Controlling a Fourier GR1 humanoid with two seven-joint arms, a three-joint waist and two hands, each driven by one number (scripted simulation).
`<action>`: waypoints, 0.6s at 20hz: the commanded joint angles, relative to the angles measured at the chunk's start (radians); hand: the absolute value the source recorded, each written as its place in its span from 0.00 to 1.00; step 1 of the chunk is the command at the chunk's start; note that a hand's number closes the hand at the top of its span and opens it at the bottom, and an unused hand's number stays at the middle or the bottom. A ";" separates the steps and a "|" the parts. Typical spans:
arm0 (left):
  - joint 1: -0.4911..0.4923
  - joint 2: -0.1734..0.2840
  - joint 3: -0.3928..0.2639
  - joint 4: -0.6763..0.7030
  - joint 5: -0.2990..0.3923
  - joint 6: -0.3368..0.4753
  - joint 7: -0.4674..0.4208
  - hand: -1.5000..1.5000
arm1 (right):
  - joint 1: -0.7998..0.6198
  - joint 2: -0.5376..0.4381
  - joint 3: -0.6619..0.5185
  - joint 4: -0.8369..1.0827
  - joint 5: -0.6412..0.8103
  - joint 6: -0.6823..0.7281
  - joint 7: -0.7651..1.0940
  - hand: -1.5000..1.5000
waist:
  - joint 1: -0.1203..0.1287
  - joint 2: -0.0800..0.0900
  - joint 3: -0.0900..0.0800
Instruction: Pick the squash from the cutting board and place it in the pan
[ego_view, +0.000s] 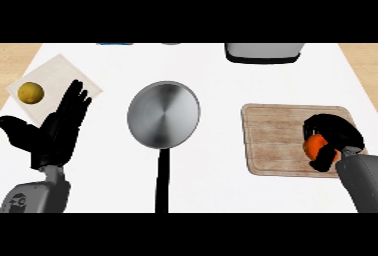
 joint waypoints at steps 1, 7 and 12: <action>0.041 -0.023 -0.022 -0.016 -0.022 0.003 -0.021 0.50 | 0.027 0.012 -0.032 -0.089 -0.001 -0.052 0.029 1.00 | -0.003 0.003 0.006; -0.015 0.006 -0.016 0.002 0.009 -0.038 0.012 0.50 | -0.101 0.420 0.253 -0.232 0.155 -0.109 0.346 1.00 | 0.069 -0.002 0.000; -0.047 -0.015 -0.061 0.001 0.004 -0.052 0.027 0.50 | -0.250 0.430 0.419 -0.259 0.188 -0.154 0.538 1.00 | 0.158 -0.007 0.000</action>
